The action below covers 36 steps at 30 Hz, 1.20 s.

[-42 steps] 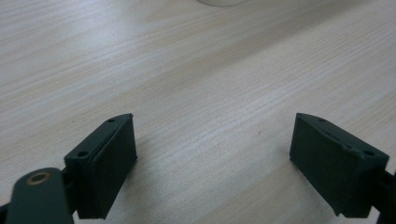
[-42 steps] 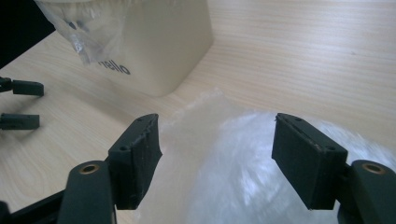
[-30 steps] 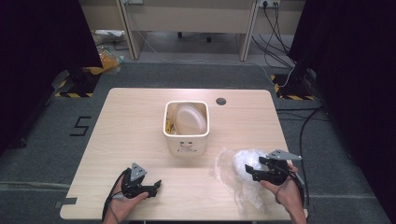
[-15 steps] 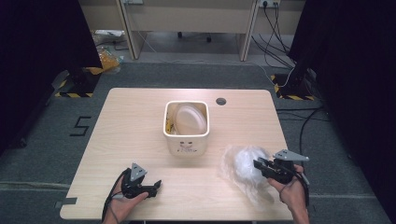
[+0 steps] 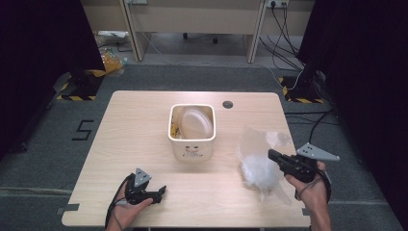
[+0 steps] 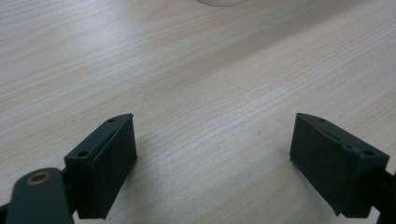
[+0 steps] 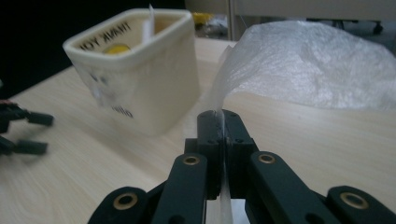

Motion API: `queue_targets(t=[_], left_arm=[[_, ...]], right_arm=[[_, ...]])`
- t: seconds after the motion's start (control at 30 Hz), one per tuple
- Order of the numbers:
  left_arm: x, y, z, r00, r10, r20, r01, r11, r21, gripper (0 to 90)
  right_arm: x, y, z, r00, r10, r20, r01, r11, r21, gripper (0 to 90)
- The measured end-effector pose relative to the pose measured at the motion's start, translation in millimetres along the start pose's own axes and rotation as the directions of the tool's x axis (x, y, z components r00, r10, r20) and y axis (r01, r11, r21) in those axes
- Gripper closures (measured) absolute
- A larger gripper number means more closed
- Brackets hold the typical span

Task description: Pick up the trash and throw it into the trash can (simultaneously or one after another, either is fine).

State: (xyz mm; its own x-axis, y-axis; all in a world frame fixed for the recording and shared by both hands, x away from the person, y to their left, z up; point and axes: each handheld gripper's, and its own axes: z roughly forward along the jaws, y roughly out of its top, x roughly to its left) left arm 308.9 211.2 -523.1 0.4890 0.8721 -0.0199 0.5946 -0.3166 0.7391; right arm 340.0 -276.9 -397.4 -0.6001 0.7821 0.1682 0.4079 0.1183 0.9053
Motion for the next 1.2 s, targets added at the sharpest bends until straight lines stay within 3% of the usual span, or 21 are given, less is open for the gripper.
queue_targets(t=[0.33,0.43,0.53,0.6,0.7,0.73,0.77,0.9,0.97,1.0,1.07,1.1,1.2], left_arm=[[0.0,0.0,0.1,1.0,-0.001,0.0,0.001,1.0,-0.001,13.7],[0.1,0.0,0.1,1.0,-0.001,0.0,0.001,1.0,-0.001,13.7],[0.3,0.0,0.1,1.0,0.002,0.001,-0.002,1.0,-0.001,13.7],[0.4,0.0,0.0,1.0,0.003,0.001,-0.003,1.0,0.0,13.7],[0.2,-0.1,0.4,1.0,-0.001,0.001,0.001,1.0,-0.005,13.7],[0.2,-0.2,0.4,1.0,-0.001,0.001,0.001,1.0,-0.006,13.7],[0.4,-0.1,0.3,1.0,0.002,0.001,-0.002,1.0,-0.003,13.7],[0.3,-0.1,0.3,1.0,0.002,0.001,-0.002,1.0,-0.003,13.7],[0.3,-0.1,0.3,1.0,0.002,0.001,-0.002,1.0,-0.004,13.7],[0.3,-0.1,0.3,1.0,0.002,0.001,-0.002,1.0,-0.004,13.7],[0.2,-0.1,0.3,1.0,-0.001,0.002,0.001,1.0,-0.003,13.7],[0.2,-0.1,0.1,1.0,-0.001,0.003,0.001,1.0,-0.002,13.8],[0.2,-0.1,0.2,1.0,-0.001,0.003,0.001,1.0,-0.002,13.8]], right_arm=[[14.7,55.9,16.8,0.9909,-0.017,-0.134,0.006,0.997,-0.081,88.4],[22.4,79.6,25.2,0.9803,-0.029,-0.195,0.008,0.995,-0.104,88.5],[32.4,95.2,32.9,0.9733,-0.051,-0.224,0.025,0.993,-0.114,88.5],[35.9,99.2,35.4,0.9711,-0.06,-0.231,0.034,0.993,-0.113,88.5],[44.5,108.4,44.0,0.9622,-0.059,-0.266,0.03,0.993,-0.114,88.5],[48.2,113.6,50.4,0.9548,-0.057,-0.292,0.023,0.993,-0.119,88.5],[48.2,113.6,50.4,0.9548,-0.057,-0.292,0.023,0.993,-0.119,88.5],[55.1,124.5,66.2,0.9411,-0.05,-0.334,0.015,0.994,-0.104,88.5],[61.9,131.6,83.4,0.9338,-0.055,-0.354,0.03,0.997,-0.074,88.5],[61.9,131.6,83.4,0.9338,-0.055,-0.354,0.03,0.997,-0.074,88.5],[66.6,135.7,96.0,0.9323,-0.06,-0.357,0.046,0.998,-0.049,88.5],[71.1,139.2,110.2,0.9318,-0.068,-0.357,0.066,0.998,-0.017,88.5],[74.5,142.5,124.2,0.9282,-0.065,-0.366,0.076,0.997,0.015,88.5]])
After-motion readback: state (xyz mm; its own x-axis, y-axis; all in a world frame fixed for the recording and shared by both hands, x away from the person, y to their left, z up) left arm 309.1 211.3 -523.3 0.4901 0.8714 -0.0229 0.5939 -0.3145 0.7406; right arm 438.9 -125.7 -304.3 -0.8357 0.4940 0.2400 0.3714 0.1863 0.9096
